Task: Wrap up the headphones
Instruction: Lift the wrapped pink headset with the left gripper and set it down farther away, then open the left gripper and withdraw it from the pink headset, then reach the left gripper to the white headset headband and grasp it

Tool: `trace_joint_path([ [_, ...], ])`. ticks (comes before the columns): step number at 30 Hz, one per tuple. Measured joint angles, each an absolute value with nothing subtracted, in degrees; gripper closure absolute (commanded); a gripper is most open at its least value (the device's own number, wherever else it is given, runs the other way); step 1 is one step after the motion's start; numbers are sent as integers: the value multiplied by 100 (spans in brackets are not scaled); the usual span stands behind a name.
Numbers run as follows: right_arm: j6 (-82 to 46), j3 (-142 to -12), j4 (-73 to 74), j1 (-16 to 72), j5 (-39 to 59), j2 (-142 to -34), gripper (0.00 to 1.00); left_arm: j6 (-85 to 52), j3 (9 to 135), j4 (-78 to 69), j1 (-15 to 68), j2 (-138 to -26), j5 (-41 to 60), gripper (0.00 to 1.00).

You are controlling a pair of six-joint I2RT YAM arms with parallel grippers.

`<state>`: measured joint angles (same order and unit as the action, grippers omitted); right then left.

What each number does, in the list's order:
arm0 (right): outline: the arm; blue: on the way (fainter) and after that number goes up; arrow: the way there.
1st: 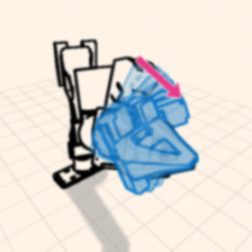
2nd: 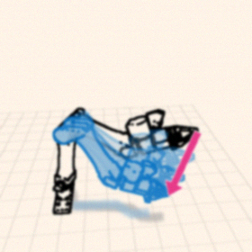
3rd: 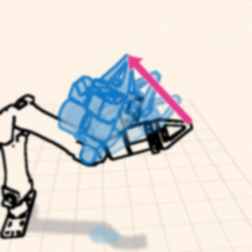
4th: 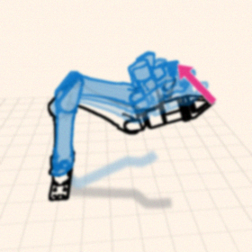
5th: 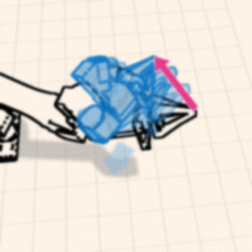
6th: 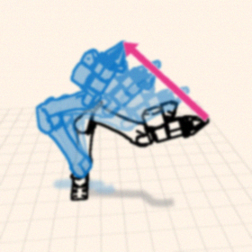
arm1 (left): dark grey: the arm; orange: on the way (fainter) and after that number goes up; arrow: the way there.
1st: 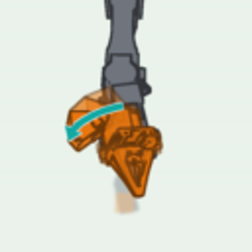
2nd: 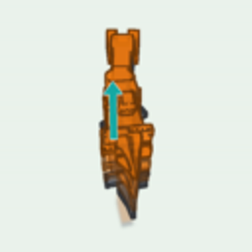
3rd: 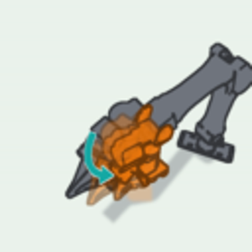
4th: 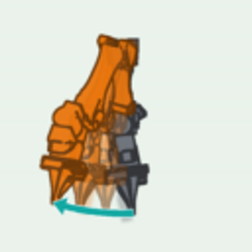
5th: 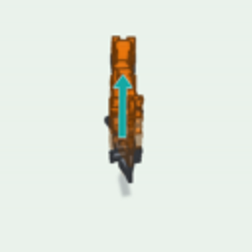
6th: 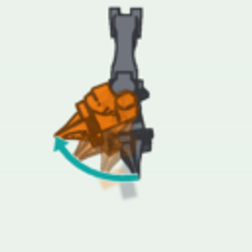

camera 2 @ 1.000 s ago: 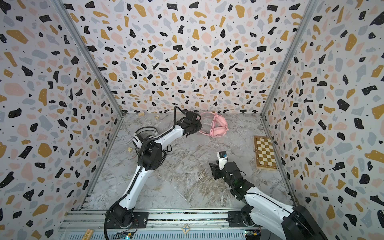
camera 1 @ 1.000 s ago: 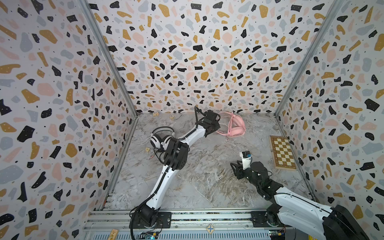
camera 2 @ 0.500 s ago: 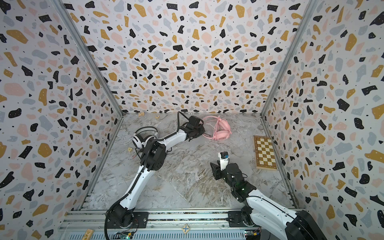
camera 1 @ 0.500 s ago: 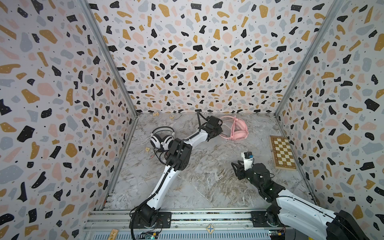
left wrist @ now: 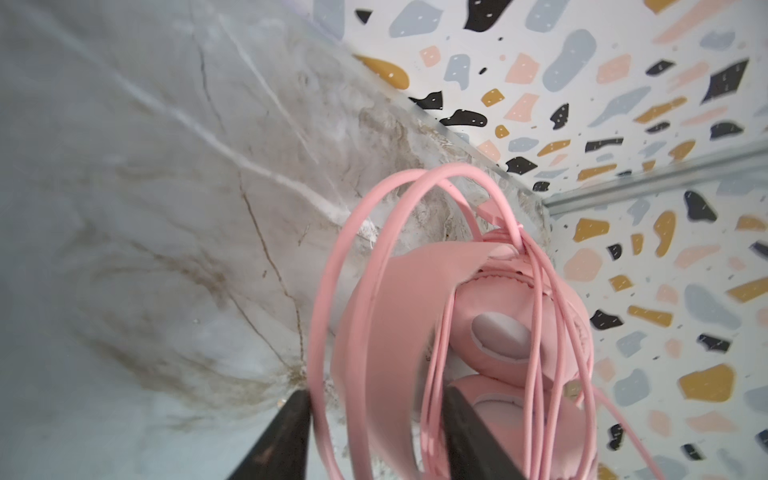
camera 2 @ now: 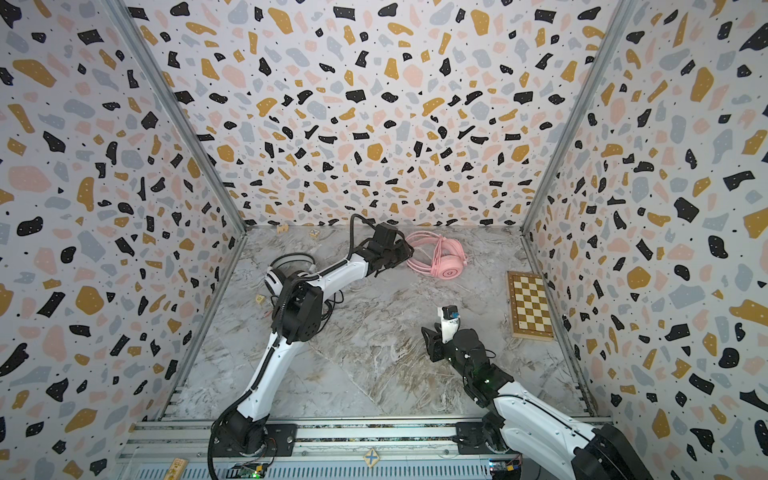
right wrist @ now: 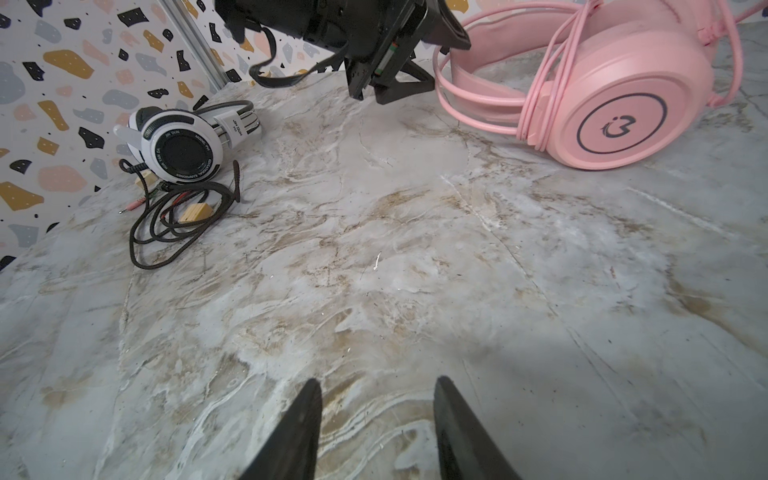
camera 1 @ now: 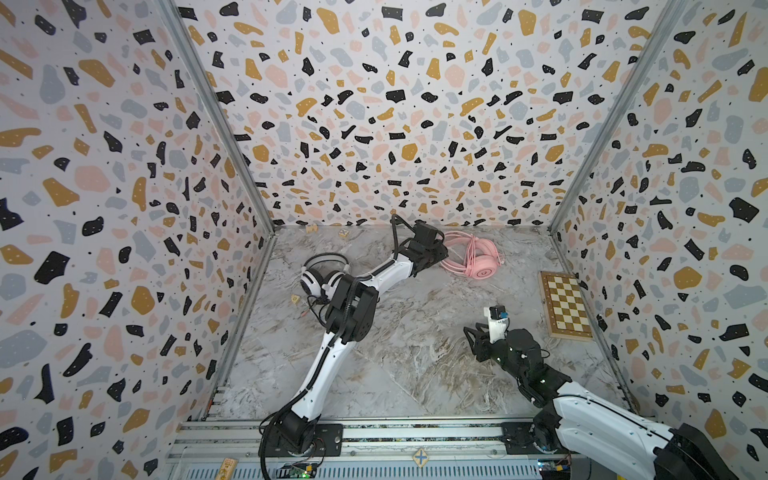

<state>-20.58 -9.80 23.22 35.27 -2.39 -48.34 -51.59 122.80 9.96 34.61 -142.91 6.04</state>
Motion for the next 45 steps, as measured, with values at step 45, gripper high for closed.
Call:
trace_joint_path([
  [45,-1769,-1594,2917,4764,-405,-6740,54,-1647,8617,2665,21,-10665,-1317,27],
])
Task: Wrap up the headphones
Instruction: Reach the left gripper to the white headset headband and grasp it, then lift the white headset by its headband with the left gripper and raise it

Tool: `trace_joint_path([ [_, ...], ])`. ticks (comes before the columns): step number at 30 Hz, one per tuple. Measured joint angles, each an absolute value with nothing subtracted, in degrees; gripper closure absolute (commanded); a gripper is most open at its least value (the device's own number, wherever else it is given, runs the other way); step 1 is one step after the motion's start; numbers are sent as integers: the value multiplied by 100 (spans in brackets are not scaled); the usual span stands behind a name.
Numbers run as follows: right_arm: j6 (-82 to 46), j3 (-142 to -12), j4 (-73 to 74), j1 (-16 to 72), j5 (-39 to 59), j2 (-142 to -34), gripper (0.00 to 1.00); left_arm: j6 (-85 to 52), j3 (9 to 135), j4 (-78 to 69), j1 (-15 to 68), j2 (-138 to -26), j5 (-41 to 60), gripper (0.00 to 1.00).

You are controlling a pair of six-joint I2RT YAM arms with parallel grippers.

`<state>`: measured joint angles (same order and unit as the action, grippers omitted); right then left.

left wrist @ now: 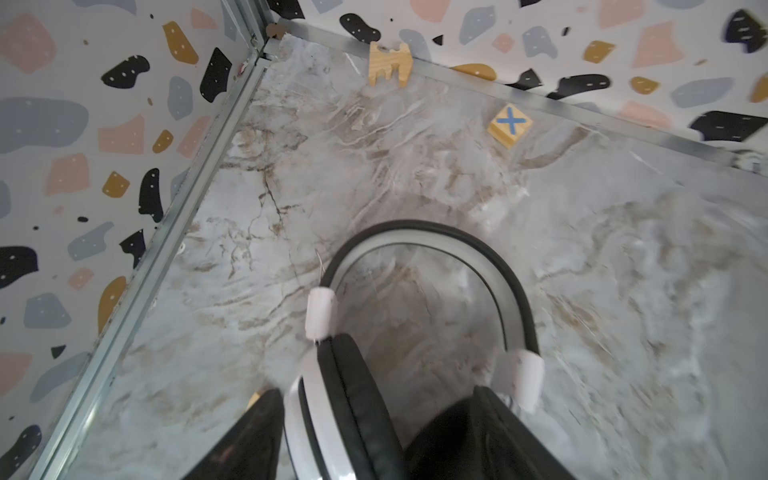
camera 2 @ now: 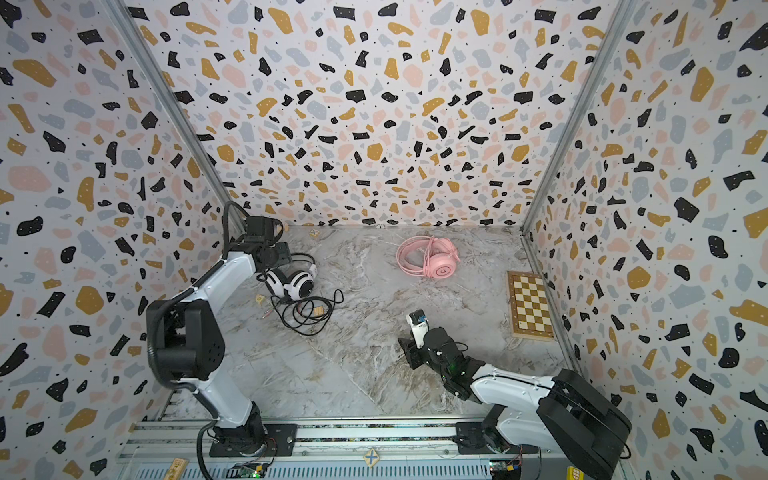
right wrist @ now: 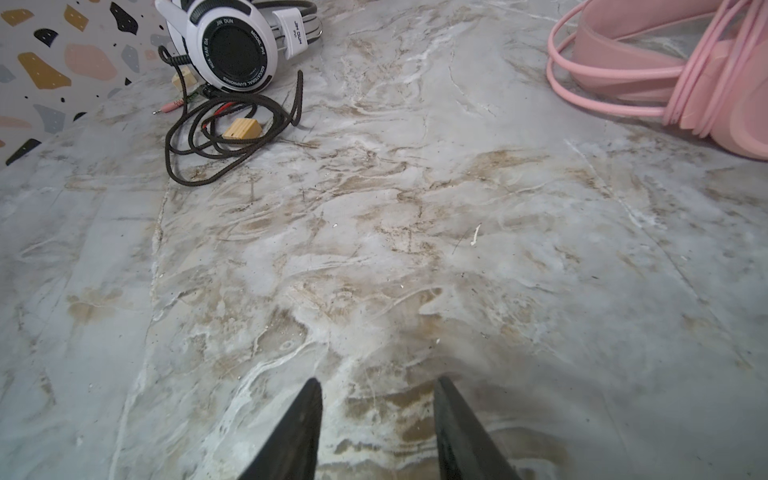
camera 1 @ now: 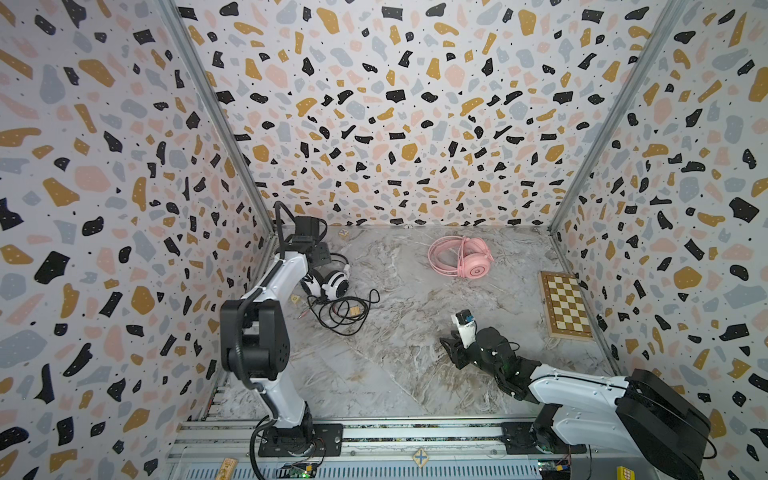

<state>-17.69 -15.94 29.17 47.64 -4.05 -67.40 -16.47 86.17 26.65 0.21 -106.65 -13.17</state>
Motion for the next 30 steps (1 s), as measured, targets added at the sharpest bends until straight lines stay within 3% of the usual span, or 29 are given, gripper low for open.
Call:
trace_joint_path([
  [2,-1772,-1594,2915,4781,-366,-6700,54,-1570,9258,2956,-132,-11371,-1398,28],
  [7,-1785,-1592,2932,4792,-362,-6455,54,-1557,9974,3494,-336,-12453,-1210,41],
  [13,-1793,-1592,3000,4799,-279,-6475,54,-1951,8344,2838,-158,-11349,45,40],
  [22,-1813,-1592,3011,4814,-187,-6495,54,-2609,6853,2460,1035,-10053,1417,37],
  [26,-1813,-1592,3015,4814,-189,-6517,54,-2628,7046,2600,917,-9870,1264,35],
  [30,-1811,-1592,3024,4814,-156,-6698,53,-2322,8578,3258,825,-10479,786,32],
])
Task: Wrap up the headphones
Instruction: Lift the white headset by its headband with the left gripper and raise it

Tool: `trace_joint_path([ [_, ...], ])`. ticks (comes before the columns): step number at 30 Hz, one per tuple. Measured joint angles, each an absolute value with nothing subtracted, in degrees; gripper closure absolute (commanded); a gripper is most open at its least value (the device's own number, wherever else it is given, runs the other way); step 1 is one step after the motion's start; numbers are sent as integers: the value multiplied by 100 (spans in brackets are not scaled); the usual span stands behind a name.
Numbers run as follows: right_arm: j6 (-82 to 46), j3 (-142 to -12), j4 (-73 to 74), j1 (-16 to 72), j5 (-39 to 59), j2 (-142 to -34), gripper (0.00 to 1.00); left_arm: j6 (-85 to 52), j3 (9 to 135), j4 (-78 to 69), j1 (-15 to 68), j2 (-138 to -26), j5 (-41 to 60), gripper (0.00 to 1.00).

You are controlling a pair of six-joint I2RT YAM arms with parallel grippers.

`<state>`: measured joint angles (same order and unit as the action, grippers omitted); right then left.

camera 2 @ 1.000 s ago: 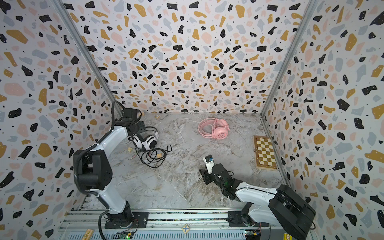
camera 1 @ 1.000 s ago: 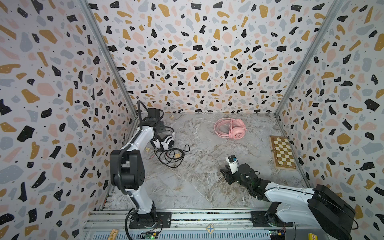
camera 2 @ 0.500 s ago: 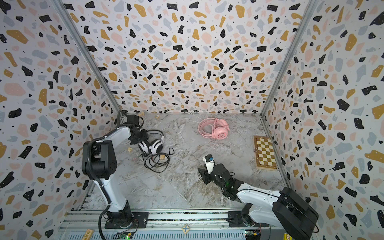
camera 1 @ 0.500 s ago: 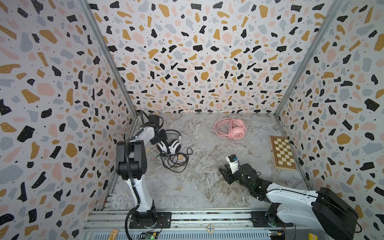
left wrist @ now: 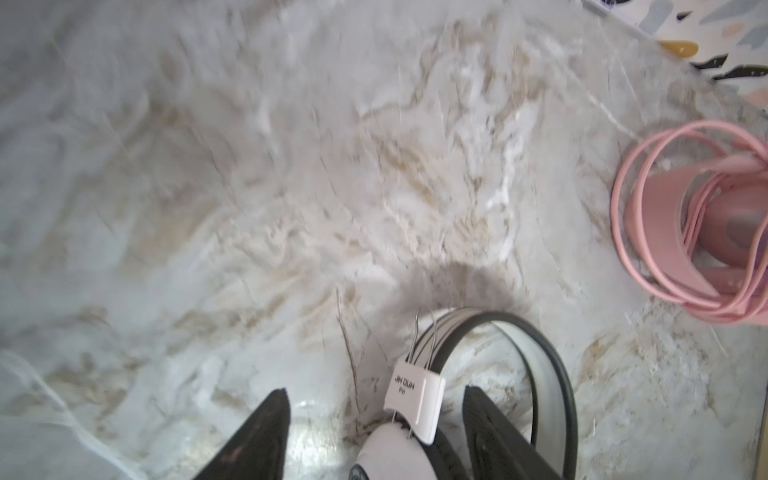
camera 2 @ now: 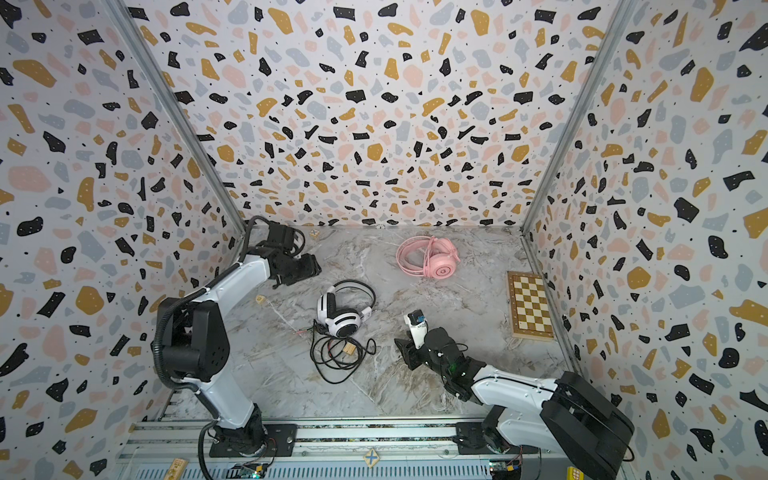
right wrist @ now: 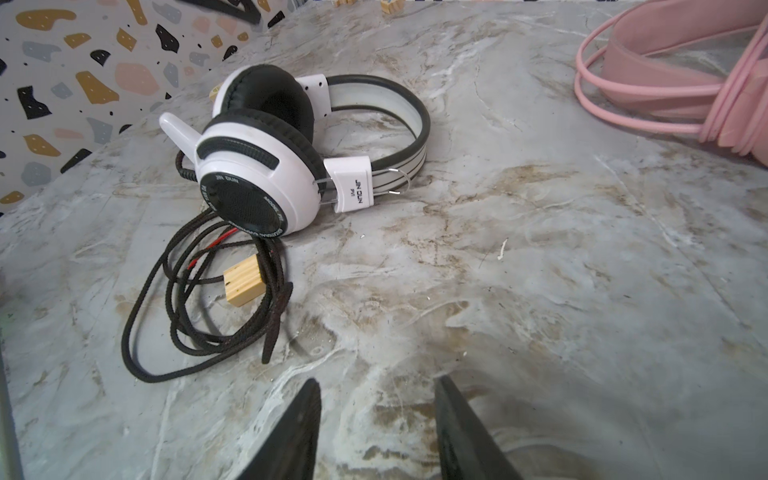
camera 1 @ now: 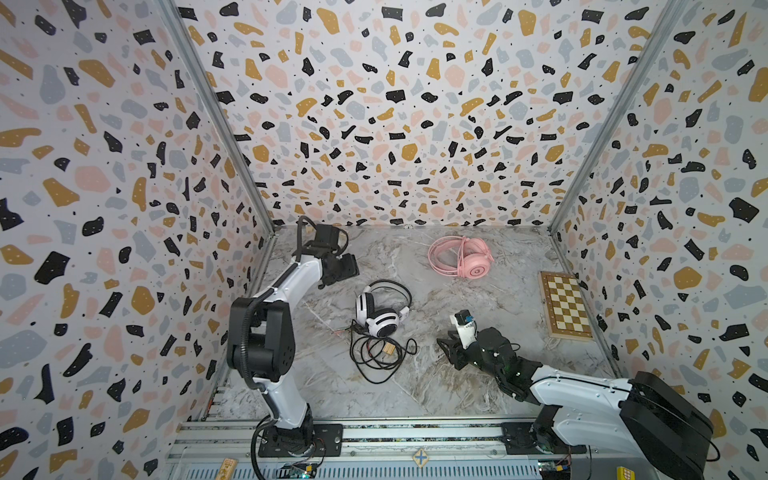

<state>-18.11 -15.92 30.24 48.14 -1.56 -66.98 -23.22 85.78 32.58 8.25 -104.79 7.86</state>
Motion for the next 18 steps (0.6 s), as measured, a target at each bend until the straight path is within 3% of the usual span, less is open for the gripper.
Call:
trace_joint_path([
  [6,-1809,-1610,3002,4829,-113,-6860,53,-1041,11513,4578,1577,-12049,1,34],
  [9,-1809,-1612,3002,4829,-134,-6772,53,-392,12296,5166,2001,-12722,-266,34],
  [18,-1804,-1612,3002,4829,-217,-6654,53,847,12154,5660,2193,-13255,-303,34],
])
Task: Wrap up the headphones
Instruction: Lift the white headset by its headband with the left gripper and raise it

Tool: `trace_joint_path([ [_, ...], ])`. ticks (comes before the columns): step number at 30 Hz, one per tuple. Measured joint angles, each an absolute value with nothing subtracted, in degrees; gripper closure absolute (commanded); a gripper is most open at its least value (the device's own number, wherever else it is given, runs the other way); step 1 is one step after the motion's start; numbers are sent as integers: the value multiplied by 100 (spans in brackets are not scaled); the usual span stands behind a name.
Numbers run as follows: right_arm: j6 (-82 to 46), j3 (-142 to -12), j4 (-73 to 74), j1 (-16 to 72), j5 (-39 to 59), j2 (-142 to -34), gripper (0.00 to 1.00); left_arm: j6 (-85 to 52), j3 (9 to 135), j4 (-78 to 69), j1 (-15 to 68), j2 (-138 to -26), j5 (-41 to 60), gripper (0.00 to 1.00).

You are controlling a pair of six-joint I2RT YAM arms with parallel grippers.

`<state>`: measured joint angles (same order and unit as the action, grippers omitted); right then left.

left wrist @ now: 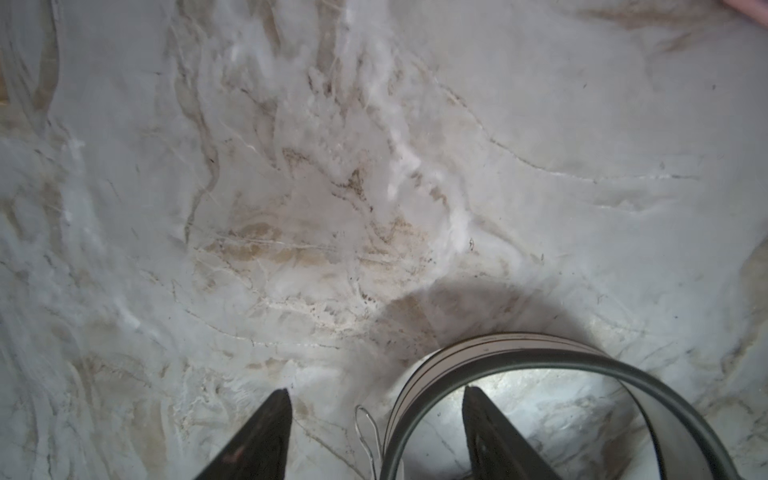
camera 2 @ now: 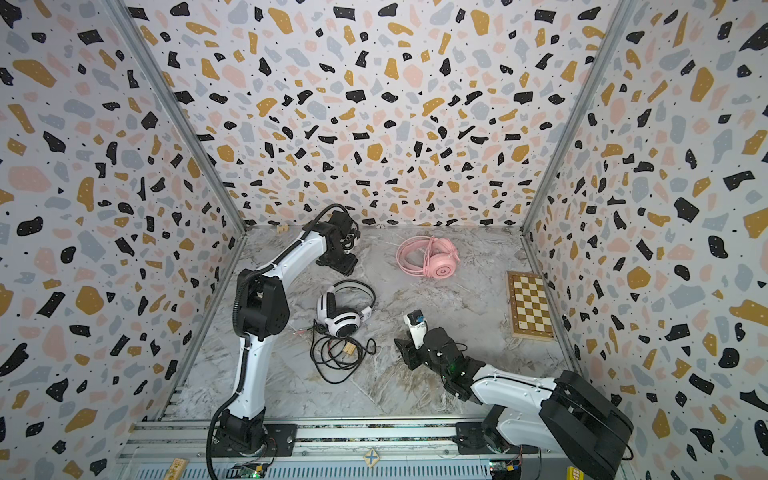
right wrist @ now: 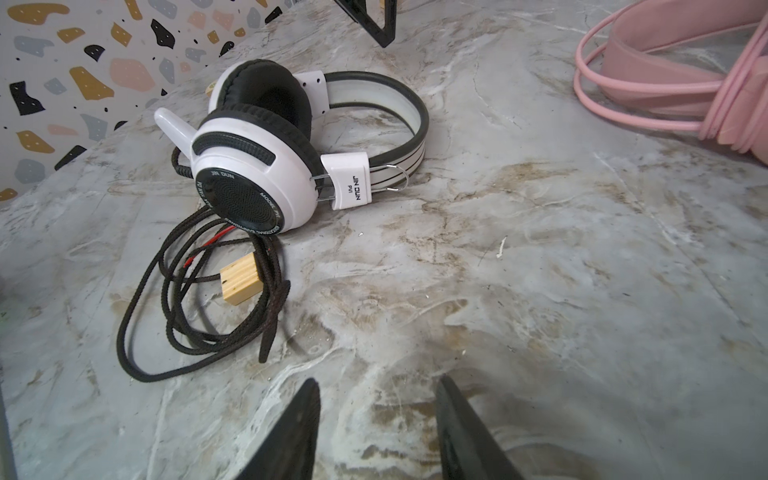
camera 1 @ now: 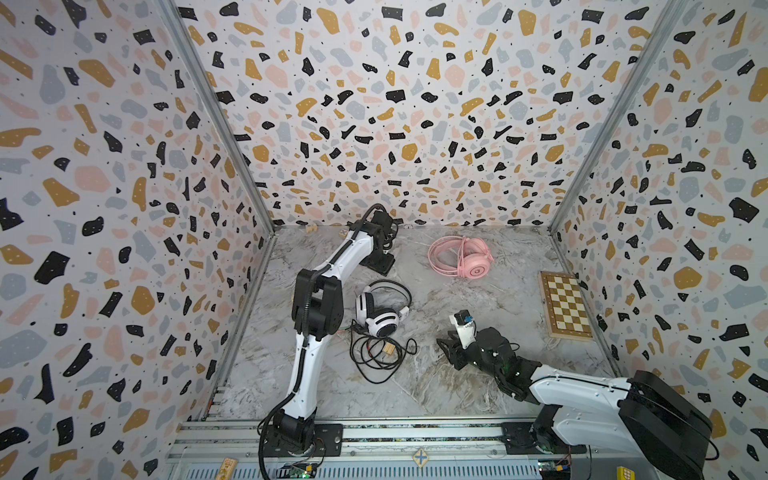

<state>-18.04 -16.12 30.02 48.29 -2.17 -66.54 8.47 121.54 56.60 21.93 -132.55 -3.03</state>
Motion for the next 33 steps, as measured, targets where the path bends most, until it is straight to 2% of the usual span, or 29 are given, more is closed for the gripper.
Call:
trace_joint_path([
  [10,-1787,-1612,3000,4829,-231,-6657,53,1170,12070,5730,2235,-13574,-301,36],
  [15,-1782,-1612,2978,4834,-305,-6626,53,1203,12258,5850,2239,-13668,-266,45],
  [20,-1774,-1612,2943,4834,-353,-6580,53,1151,12210,5808,2268,-13649,-338,45],
  [33,-1765,-1616,2912,4849,-346,-6672,53,1057,11043,5118,2268,-12991,-14,36],
])
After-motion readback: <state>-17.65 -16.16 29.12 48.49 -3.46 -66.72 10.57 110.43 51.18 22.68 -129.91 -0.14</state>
